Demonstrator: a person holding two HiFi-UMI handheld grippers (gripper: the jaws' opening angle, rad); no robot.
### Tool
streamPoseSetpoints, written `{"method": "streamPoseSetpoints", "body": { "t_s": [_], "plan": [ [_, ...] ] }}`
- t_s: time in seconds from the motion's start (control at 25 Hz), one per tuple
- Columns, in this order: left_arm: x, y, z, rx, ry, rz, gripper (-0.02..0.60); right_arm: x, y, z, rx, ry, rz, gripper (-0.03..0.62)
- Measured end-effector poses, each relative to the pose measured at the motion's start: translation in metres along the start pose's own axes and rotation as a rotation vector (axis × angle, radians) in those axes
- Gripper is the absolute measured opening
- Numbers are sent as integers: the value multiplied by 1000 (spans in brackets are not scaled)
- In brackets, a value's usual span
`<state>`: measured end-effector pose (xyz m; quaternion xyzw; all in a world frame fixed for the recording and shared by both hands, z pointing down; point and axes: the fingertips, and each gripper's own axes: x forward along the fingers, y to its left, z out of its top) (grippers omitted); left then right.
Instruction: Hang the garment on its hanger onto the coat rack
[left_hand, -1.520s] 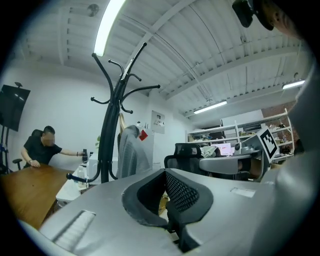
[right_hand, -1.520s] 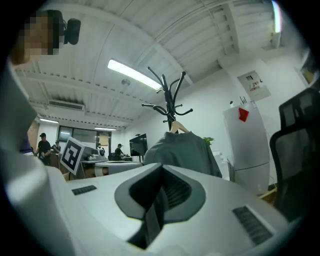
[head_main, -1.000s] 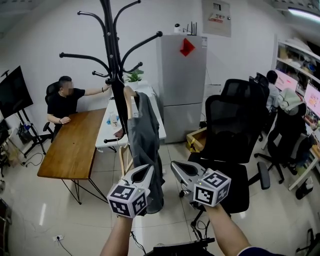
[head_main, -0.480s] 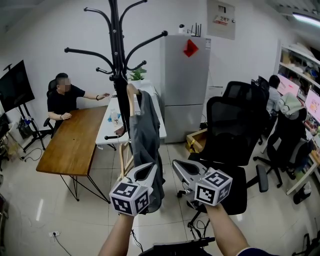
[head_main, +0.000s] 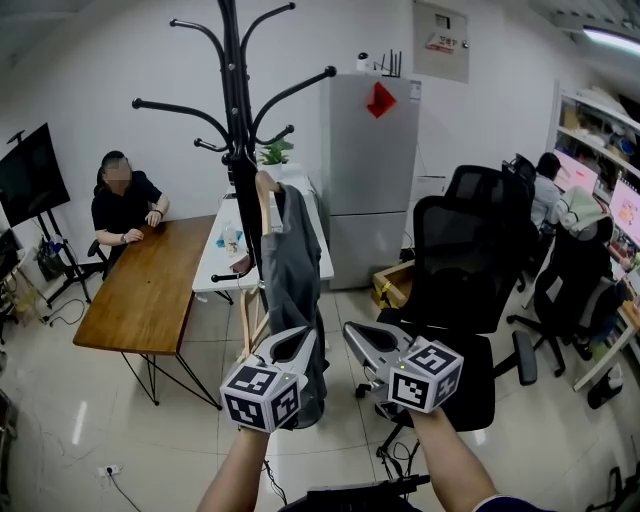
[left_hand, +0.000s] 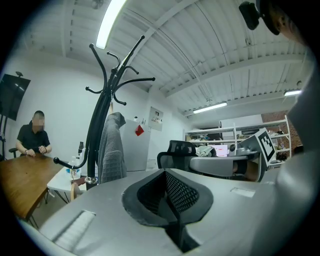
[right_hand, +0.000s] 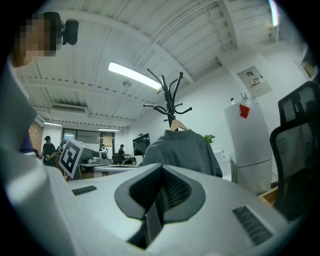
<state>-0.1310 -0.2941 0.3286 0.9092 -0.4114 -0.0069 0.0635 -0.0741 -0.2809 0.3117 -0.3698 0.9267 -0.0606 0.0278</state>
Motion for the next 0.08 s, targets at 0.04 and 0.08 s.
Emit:
{"method": "streamPoseSetpoints", "body": {
  "t_s": [0.04,0.08],
  "plan": [
    [0,0,0,0,1,-1,5,0,0,0,0,1,1,6],
    [0,-1,0,-1,2,-2,5,0,0,-1,1,2,1,6]
  ]
}}
